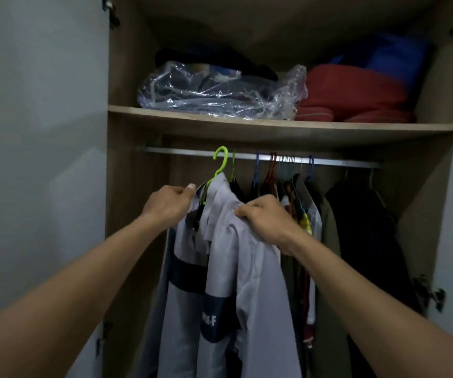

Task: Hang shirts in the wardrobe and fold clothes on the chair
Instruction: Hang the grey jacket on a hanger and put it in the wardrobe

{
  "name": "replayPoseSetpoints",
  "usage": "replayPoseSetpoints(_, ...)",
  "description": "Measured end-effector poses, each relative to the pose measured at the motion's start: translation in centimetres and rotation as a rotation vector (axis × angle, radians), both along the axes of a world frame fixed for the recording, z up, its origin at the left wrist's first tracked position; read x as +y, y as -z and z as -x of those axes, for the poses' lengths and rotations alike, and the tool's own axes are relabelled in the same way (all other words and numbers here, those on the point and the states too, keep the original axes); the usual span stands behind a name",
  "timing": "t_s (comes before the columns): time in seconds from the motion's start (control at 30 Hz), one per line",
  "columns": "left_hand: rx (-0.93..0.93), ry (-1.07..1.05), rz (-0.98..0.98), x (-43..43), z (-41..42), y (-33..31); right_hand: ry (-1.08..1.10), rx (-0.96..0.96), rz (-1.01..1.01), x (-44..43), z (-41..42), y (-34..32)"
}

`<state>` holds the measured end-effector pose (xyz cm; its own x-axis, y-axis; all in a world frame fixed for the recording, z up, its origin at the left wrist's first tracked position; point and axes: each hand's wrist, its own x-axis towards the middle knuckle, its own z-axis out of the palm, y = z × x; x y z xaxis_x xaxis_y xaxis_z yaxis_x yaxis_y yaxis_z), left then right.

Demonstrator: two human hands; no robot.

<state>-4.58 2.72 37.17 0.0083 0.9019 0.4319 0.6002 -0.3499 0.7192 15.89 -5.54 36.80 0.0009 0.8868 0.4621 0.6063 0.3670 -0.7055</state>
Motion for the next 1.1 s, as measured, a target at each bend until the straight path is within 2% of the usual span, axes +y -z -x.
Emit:
replayPoseSetpoints(0.07, -0.051, 0.024, 0.057, 0.5, 0.0, -0.4, 0.041, -0.012, -0.023, 1.8, 2.0, 0.1)
replayPoseSetpoints(0.13, -0.130, 0.171, 0.258, 0.7, -0.3, -1.0, 0.066, -0.037, -0.034, 3.3, 3.7, 0.2)
replayPoseSetpoints(0.2, -0.170, 0.284, 0.353, 1.5, -0.6, -1.6, 0.061, -0.070, -0.032, 4.5, 5.0, 0.5)
replayPoseSetpoints(0.37, -0.220, 0.365, 0.341, 5.0, -0.1, -2.3, -0.109, -0.010, 0.112, 7.7, 6.9, 0.8)
replayPoseSetpoints(0.53, -0.187, 0.373, 0.354, 8.4, 0.1, -3.9, -0.284, 0.231, 0.258, 11.3, 7.5, -0.4)
replayPoseSetpoints(0.83, -0.197, 0.327, 0.329, 17.1, -1.8, -7.7, -0.297, 0.329, 0.224, 20.0, 6.5, -3.1)
replayPoseSetpoints(1.1, -0.191, 0.302, 0.369, 25.2, -4.8, -6.8, -0.187, 0.266, 0.274, 26.8, 4.4, -3.1)
